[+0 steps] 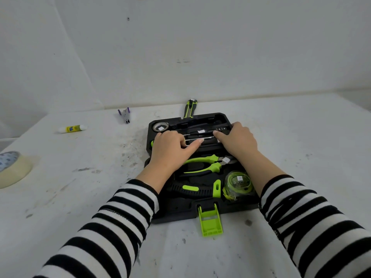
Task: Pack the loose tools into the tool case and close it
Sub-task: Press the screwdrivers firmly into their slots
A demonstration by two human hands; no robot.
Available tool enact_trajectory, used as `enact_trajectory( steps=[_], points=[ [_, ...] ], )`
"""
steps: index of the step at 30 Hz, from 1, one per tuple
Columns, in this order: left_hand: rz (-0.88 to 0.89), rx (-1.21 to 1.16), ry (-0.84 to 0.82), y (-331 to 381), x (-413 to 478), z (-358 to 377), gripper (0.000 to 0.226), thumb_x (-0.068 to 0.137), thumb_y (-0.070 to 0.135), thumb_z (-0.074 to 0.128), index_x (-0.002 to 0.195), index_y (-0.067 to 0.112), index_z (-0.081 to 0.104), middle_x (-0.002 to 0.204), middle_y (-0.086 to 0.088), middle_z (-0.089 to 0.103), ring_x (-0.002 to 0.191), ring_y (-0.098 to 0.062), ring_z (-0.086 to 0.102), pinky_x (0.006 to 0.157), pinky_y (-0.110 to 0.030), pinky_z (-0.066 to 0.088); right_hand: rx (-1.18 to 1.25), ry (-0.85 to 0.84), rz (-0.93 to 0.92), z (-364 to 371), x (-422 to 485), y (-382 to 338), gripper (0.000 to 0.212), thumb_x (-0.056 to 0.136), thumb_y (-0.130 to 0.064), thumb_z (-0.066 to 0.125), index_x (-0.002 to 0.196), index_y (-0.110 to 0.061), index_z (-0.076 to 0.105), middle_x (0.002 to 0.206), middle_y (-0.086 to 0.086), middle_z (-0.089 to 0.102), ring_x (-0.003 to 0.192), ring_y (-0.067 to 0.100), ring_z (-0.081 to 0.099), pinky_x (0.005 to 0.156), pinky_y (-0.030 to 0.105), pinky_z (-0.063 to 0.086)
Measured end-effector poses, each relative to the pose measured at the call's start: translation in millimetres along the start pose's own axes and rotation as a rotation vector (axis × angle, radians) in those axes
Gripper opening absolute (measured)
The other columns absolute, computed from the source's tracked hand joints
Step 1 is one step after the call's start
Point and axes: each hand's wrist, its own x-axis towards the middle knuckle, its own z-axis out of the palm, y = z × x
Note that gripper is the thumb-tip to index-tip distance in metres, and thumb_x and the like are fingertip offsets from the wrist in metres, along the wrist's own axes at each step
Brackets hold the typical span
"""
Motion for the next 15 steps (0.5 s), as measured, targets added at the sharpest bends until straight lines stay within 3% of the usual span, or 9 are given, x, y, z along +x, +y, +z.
enact_trajectory(
  steps=[5, 7, 11, 15],
  points=[
    [0.059, -0.032, 0.035, -10, -1, 0, 0.064, 0.089, 0.059, 0.047, 0.047, 0.011, 0.05, 0.051, -0.001, 0.05, 0.061, -0.019, 0.048, 0.078, -0.036, 0.041, -0.162, 0.16, -0.167, 0, -12, -6, 0.061, 0.087, -0.05, 0.051, 0.138, -0.02, 0.038, 0.128, 0.013, 0.046, 0.118, 0.033, 0.045, 0.091, 0.043, 0.04],
    [0.074, -0.008, 0.036, -11, 0, 1, 0.065, 0.089, 0.061, 0.043, 0.047, 0.012, 0.049, 0.049, 0.001, 0.048, 0.062, -0.019, 0.047, 0.081, -0.036, 0.04, -0.173, 0.117, -0.212, -1, -13, -7, 0.058, 0.089, -0.044, 0.048, 0.142, -0.025, 0.035, 0.13, 0.012, 0.045, 0.12, 0.033, 0.044, 0.094, 0.044, 0.038],
    [0.065, 0.002, 0.072, -10, 0, 2, 0.061, 0.091, 0.06, 0.042, 0.052, 0.014, 0.052, 0.052, 0.002, 0.05, 0.068, -0.019, 0.047, 0.077, -0.034, 0.037, 0.184, -0.155, -0.131, -11, -1, -1, 0.057, 0.091, -0.019, 0.042, 0.145, -0.031, 0.033, 0.135, 0.012, 0.049, 0.118, 0.032, 0.05, 0.101, 0.042, 0.042],
    [0.048, -0.02, 0.066, -13, 1, 3, 0.051, 0.09, 0.06, 0.043, 0.058, 0.021, 0.052, 0.057, 0.006, 0.048, 0.071, -0.017, 0.045, 0.077, -0.034, 0.037, 0.423, -0.195, -0.093, -15, -2, 3, 0.057, 0.09, -0.007, 0.05, 0.14, -0.033, 0.044, 0.119, 0.003, 0.06, 0.104, 0.022, 0.058, 0.096, 0.034, 0.047]
  ],
)
